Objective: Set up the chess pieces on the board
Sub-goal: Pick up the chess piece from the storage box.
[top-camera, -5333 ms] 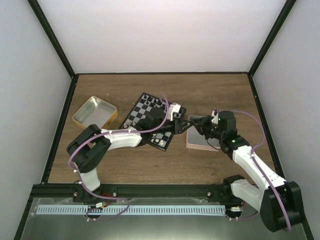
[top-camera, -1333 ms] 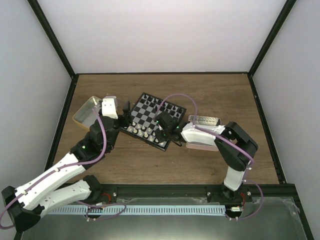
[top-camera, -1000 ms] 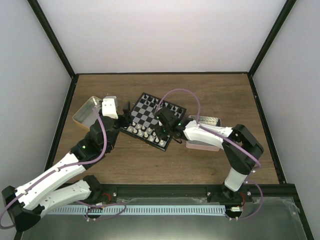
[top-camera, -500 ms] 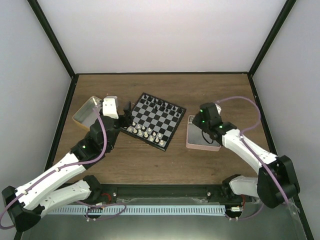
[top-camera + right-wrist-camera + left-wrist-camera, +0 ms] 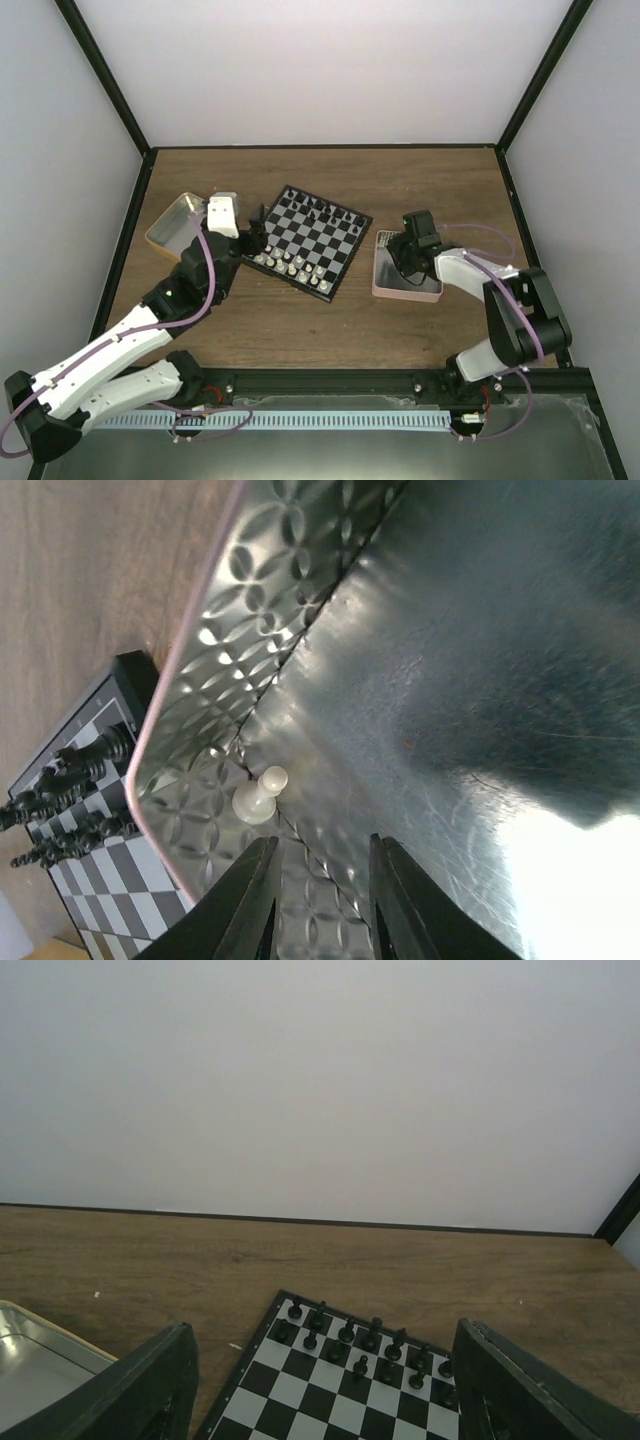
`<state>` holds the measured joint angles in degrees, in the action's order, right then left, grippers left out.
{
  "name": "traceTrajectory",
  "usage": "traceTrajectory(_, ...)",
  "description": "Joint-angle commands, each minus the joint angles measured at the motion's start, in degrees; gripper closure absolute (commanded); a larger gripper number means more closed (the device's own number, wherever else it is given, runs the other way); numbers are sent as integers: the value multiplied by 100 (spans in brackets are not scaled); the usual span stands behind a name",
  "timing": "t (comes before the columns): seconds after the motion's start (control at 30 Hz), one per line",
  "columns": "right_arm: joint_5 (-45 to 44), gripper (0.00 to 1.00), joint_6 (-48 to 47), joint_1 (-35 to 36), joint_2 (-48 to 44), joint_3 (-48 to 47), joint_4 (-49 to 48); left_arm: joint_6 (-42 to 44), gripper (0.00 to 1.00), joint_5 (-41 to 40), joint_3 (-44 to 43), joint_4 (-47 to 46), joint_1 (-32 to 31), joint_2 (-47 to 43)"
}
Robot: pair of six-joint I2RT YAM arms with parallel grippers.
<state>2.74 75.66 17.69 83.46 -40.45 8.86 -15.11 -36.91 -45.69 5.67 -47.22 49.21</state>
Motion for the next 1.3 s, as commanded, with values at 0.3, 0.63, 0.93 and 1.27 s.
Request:
traceTrajectory(0.3,139,73,971,-49,987,-686,-478,103,29,34,120,-34,30,-201)
traceTrajectory(0.63,-17,75,1207,-11,1278,-906,-344,98,29,34,157,-75,37,-209)
traceTrajectory(0.93,-18,80,1394,28,1665,-1035,-349,114,29,17,172,-66,39,-218)
traceTrajectory(1.27,-274,97,1659,137,1827,-891,-572,123,28,-18,178,-39,40,-237)
